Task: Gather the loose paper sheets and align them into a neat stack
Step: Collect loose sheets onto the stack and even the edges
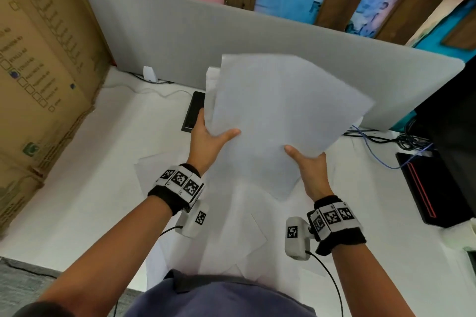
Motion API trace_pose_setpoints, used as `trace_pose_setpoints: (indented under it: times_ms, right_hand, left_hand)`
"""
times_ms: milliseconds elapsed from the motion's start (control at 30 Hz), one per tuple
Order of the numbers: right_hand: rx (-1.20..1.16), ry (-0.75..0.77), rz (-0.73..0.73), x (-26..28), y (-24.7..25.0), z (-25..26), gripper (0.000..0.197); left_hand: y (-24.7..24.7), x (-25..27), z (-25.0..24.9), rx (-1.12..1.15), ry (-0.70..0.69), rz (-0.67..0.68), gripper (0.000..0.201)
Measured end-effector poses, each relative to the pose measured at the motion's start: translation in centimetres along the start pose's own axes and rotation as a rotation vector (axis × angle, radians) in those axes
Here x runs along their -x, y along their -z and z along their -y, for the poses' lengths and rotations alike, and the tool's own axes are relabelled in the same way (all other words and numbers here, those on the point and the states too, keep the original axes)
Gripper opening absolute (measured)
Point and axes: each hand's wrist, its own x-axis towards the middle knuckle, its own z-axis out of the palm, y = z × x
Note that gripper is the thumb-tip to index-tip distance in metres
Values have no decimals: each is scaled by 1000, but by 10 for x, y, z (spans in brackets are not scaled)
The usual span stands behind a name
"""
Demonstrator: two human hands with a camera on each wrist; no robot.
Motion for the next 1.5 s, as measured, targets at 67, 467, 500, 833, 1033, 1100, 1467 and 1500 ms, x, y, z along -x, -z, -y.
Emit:
trace_pose_setpoints:
  times_ms: [67,467,500,833,1033,1100,1467,1500]
  right_hand:
    - [13,11,40,0,2,0,39]
    - [-140,198,15,-8,-4,63,76]
    - [-161,196,0,-5,-6,65,82]
    - [-237,220,-167,-3,-19,82,28]
    - [-172,304,-106,-8,-10,84,20]
    - [-85,273,24,-8,-1,74,22]
    - [75,-1,-140,3,-9,8,22]
    - [92,31,-147,3,-5,11,24]
  left_hand:
    - [1,3,2,-10,-6,13,72]
    - [-8,-9,-44,105,-209,14,69]
    - [-10,-9,-47,114,-218,-5,67]
    - [-23,-19,-71,131,-196,-180,17]
    - [-15,-16,-72,109,-221,-53,12]
    - [-6,-13,-56,91,-207,52,29]
    - [52,18,56,-677,212,62,54]
    - [65,23,65,-847,352,-57,63]
